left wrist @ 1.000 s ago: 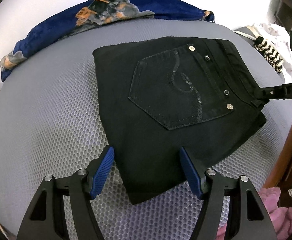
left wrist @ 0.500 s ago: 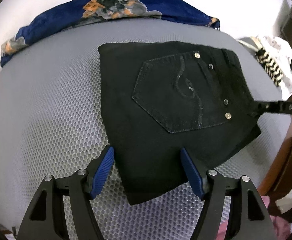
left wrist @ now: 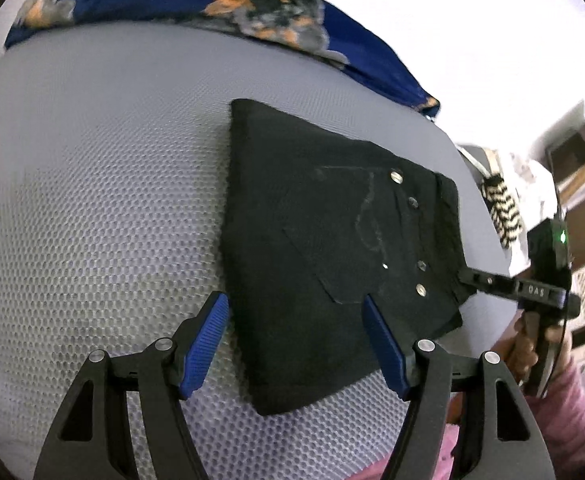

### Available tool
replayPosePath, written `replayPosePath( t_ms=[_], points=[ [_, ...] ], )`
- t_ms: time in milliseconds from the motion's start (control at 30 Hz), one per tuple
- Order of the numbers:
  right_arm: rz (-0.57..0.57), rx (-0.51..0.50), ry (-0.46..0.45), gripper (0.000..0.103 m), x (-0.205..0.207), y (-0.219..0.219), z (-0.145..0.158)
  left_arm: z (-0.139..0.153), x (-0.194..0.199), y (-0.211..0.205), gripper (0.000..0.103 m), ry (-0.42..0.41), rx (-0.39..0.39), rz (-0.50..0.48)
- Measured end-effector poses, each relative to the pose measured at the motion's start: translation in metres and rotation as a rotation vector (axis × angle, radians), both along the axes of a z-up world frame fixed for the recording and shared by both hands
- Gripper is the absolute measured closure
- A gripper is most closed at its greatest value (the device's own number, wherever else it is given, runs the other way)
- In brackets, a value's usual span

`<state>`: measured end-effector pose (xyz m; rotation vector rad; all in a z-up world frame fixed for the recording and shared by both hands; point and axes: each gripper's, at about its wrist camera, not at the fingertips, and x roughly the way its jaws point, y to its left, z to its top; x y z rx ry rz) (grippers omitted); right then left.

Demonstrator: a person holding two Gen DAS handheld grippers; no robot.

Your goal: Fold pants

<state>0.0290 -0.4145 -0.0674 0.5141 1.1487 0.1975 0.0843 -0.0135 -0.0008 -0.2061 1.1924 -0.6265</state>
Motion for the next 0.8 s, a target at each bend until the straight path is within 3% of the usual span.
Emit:
replayPosePath(
  t_ms=[200, 433, 633, 800],
  points=[
    [0.020, 0.085, -0.004, 0.049, 0.014, -0.015, -0.012, -0.016, 0.022, 0.012, 0.033, 0.093, -0.072, 0.038],
    [0.051, 0.202, -0.024, 0.049, 0.034, -0.031, -0.024, -0.031, 0.032, 0.007, 0.033, 0.175, -0.125, 0.029],
    [0.112, 0.283, -0.033, 0.052, 0.045, -0.036, -0.030, -0.037, 0.039, -0.005, 0.033, 0.200, -0.158, -0.003],
    [0.155, 0.398, -0.031, 0.063, 0.060, -0.036, -0.042, -0.038, 0.045, -0.007, 0.035, 0.186, -0.169, -0.031]
  ],
)
